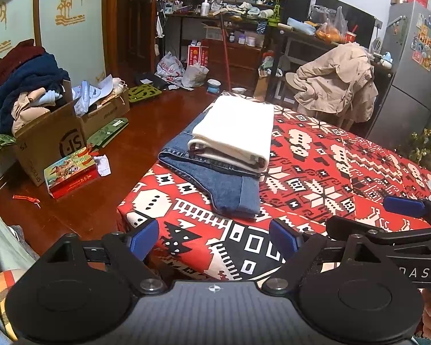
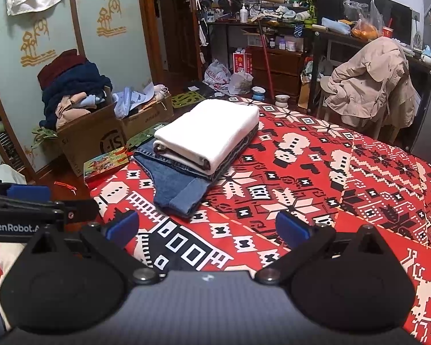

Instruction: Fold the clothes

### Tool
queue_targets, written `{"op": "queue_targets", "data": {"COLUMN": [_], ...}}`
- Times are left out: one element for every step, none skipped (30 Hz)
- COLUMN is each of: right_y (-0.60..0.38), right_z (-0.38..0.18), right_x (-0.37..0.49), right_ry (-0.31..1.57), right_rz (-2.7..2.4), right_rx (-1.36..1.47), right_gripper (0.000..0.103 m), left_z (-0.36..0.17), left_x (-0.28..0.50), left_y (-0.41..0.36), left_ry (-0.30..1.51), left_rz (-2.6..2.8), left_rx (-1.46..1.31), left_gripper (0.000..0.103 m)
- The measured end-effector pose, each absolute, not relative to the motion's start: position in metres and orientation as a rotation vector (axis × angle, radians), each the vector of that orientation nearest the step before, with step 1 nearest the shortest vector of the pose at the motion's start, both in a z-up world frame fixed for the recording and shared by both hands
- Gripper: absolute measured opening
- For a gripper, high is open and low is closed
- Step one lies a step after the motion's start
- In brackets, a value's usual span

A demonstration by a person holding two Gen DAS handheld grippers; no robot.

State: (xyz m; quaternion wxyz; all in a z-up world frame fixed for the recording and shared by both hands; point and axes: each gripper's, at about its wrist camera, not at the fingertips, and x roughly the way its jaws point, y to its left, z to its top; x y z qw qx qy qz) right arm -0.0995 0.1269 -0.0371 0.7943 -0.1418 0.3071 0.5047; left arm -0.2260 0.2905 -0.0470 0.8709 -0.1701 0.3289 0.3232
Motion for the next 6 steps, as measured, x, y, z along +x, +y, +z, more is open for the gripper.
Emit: {"op": "queue_targets", "data": {"right_y": [0.1268,0.1270,0.1271,0.1274,0.1276,0.1277], "right_z": [-0.0377,-0.0379,-0.0381,-0.0383,-0.0385,-0.0385], "right_x": [-0.0993,-0.0994,-0.0995,-0.0993,-0.0994,-0.0995], "right_ry": [0.661,0.662,0.663,0.665,0.666,0.666], "right_rz": [1.085,1.085,1.085,1.088,1.087,1.087], "right_rx": [-0.305,-0.304,-0.304,-0.301,-0.301,-0.302], "right_gripper": [0.102,0.102,0.102,0.102,0.102,0.102], "left_z": [-0.0485,-0.0488,-0.0489,-0.0490,-0.0490,-0.0490], "left_x": [-0.2278,-0.2277,-0.2277,-0.2277,-0.2276,-0.2275], "left_y": [0.2916,0.2913,0.2914,0.2915,0.2915,0.2914], "left_ry": [0.689,0.689,0.690,0.691,0.691,0.692], "left_rz": [0.676,0.676,0.676,0.676,0.675,0.674], "left_rx": [-0.357,-0.358,-0.359,-0.359,-0.359,-0.360], "left_gripper": [0.083,0.083,0.083,0.083,0.082,0.082]}}
